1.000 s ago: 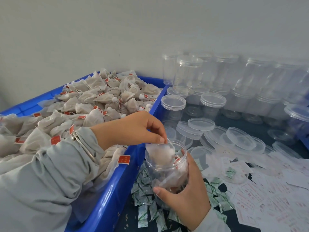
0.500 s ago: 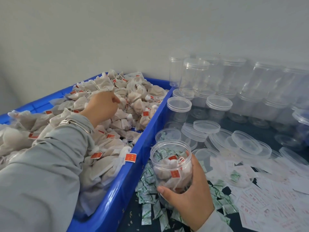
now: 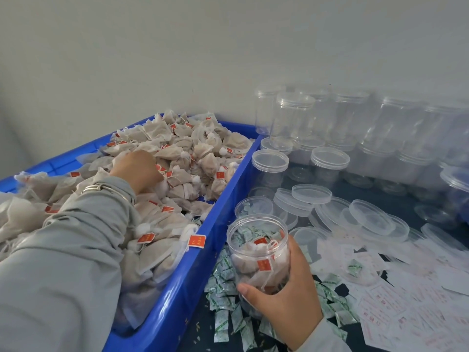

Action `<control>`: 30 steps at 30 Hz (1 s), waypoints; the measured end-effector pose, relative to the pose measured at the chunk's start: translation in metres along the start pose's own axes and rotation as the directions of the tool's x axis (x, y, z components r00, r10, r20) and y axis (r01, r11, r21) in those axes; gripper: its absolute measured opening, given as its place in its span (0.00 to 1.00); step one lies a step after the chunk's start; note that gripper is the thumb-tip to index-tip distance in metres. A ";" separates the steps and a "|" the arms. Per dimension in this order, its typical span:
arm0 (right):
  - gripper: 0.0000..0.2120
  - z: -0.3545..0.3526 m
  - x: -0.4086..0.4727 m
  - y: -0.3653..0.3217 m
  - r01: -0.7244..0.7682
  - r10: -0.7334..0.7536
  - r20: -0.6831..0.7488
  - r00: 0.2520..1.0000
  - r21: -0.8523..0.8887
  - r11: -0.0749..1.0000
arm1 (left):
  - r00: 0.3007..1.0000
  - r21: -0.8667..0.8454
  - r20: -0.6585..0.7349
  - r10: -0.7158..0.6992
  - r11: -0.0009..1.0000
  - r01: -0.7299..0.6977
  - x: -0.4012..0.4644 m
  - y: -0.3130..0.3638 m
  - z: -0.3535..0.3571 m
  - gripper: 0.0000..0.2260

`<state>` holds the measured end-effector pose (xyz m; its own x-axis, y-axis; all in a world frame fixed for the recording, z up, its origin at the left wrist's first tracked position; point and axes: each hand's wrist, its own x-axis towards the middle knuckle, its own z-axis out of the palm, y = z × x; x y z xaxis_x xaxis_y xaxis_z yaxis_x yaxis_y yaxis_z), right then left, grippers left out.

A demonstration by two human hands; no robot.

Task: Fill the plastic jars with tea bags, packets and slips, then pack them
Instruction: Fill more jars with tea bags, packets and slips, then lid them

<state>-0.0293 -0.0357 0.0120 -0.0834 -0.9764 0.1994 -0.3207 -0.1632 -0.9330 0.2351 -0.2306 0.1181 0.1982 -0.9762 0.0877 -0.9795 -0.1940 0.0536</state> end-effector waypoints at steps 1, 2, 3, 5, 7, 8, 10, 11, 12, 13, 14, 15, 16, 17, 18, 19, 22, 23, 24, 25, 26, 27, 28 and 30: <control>0.53 0.000 0.000 0.000 -0.001 0.001 -0.001 1.000 0.003 1.000 | 1.000 -0.031 -0.017 0.004 1.000 -0.005 0.002 0.000 0.000 0.12; 0.53 0.000 0.000 0.000 -0.002 0.002 -0.003 1.000 0.005 1.000 | 0.998 -0.078 -0.057 0.013 0.997 -0.018 0.004 0.001 -0.001 0.11; 0.53 0.000 0.000 0.000 -0.001 0.001 -0.004 1.000 0.005 1.000 | 0.993 -0.143 -0.114 0.024 0.989 -0.041 0.004 0.003 -0.003 0.10; 0.53 0.000 0.000 -0.001 0.006 -0.006 -0.003 1.000 0.002 1.000 | 0.971 -0.285 -0.239 0.028 0.953 -0.098 0.001 0.008 -0.009 0.08; 0.53 0.000 0.000 -0.001 0.006 -0.006 -0.005 1.000 0.001 1.000 | 0.949 -0.537 -0.316 -0.016 0.827 -0.165 -0.006 0.016 -0.016 0.08; 0.54 0.000 0.001 -0.001 0.007 -0.007 -0.005 1.000 -0.002 1.000 | 0.954 -0.710 -0.297 -0.036 0.676 -0.196 -0.011 0.021 -0.019 0.07; 0.53 -0.001 0.001 -0.001 0.009 -0.009 0.003 1.000 -0.015 1.000 | 0.979 -0.922 -0.200 0.029 0.332 -0.198 -0.022 0.031 -0.026 0.04; 0.53 -0.001 0.001 -0.001 0.009 -0.009 0.006 1.000 -0.020 1.000 | 0.983 -0.965 -0.149 0.105 0.200 -0.168 -0.029 0.037 -0.029 0.05; 0.54 -0.001 0.001 0.000 0.009 -0.008 0.007 1.000 -0.020 1.000 | 0.976 -0.988 -0.109 0.190 0.090 -0.128 -0.035 0.043 -0.031 0.05; 0.54 0.000 0.001 0.000 0.010 -0.010 0.004 1.000 -0.021 1.000 | 0.959 -0.996 -0.079 0.272 0.007 -0.084 -0.042 0.049 -0.035 0.05; 0.54 0.000 0.001 0.000 0.013 -0.013 -0.001 1.000 -0.022 1.000 | 0.935 -0.998 -0.057 0.350 -0.047 -0.043 -0.050 0.054 -0.037 0.05; 0.54 0.000 0.001 0.000 0.016 -0.016 -0.005 1.000 -0.021 1.000 | 0.902 -0.997 -0.045 0.430 -0.076 -0.014 -0.057 0.059 -0.039 0.06; 0.53 0.000 0.001 0.000 0.019 -0.019 -0.008 1.000 -0.016 1.000 | 0.860 -0.996 -0.037 0.510 -0.087 0.009 -0.064 0.064 -0.040 0.05; 0.52 0.000 0.001 0.000 0.023 -0.023 -0.010 1.000 -0.011 1.000 | 0.813 -0.996 -0.029 0.581 -0.087 0.027 -0.072 0.068 -0.041 0.05; 0.50 0.001 0.002 0.000 0.029 -0.029 -0.012 1.000 -0.007 1.000 | 0.768 -0.996 -0.016 0.640 -0.079 0.045 -0.079 0.072 -0.041 0.05; 0.49 0.001 0.002 0.000 0.034 -0.034 -0.016 0.999 -0.009 0.999 | 0.730 -0.996 0.000 0.683 -0.061 0.058 -0.086 0.076 -0.041 0.04; 0.51 0.002 0.002 0.002 0.044 -0.045 -0.029 0.999 -0.022 0.999 | 0.652 -0.999 0.051 0.756 0.050 0.021 -0.101 0.087 -0.036 0.02; 0.52 0.002 0.002 0.003 0.047 -0.048 -0.034 0.998 -0.025 0.999 | 0.643 -0.995 0.058 0.764 0.100 -0.028 -0.104 0.090 -0.033 0.01; 0.51 0.003 0.002 0.004 0.056 -0.057 -0.040 0.998 -0.029 0.998 | 0.639 -0.984 0.060 0.767 0.152 -0.090 -0.107 0.093 -0.030 0.01; 0.49 0.003 0.002 0.004 0.071 -0.073 -0.047 0.996 -0.039 0.997 | 0.636 -0.968 0.057 0.770 0.199 -0.155 -0.108 0.095 -0.028 0.02; 0.48 0.003 0.003 0.004 0.087 -0.090 -0.056 0.994 -0.052 0.995 | 0.627 -0.950 0.057 0.777 0.236 -0.207 -0.109 0.096 -0.026 0.03; 0.46 0.004 0.003 0.003 0.098 -0.102 -0.062 0.993 -0.059 0.993 | 0.610 -0.940 0.059 0.790 0.250 -0.233 -0.111 0.097 -0.026 0.02; 0.46 0.004 0.003 0.003 0.104 -0.108 -0.067 0.992 -0.056 0.993 | 0.587 -0.941 0.064 0.807 0.245 -0.234 -0.112 0.097 -0.026 0.02; 0.47 0.004 0.003 0.003 0.109 -0.112 -0.075 0.991 -0.042 0.993 | 0.521 -0.964 0.081 0.850 0.199 -0.175 -0.113 0.094 -0.029 0.04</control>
<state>-0.0270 -0.0393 0.0083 -0.1180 -0.9386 0.3242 -0.3669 -0.2622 -0.8925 0.1213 -0.1359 0.1425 -0.7320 -0.6813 0.0107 -0.1955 0.2251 0.9545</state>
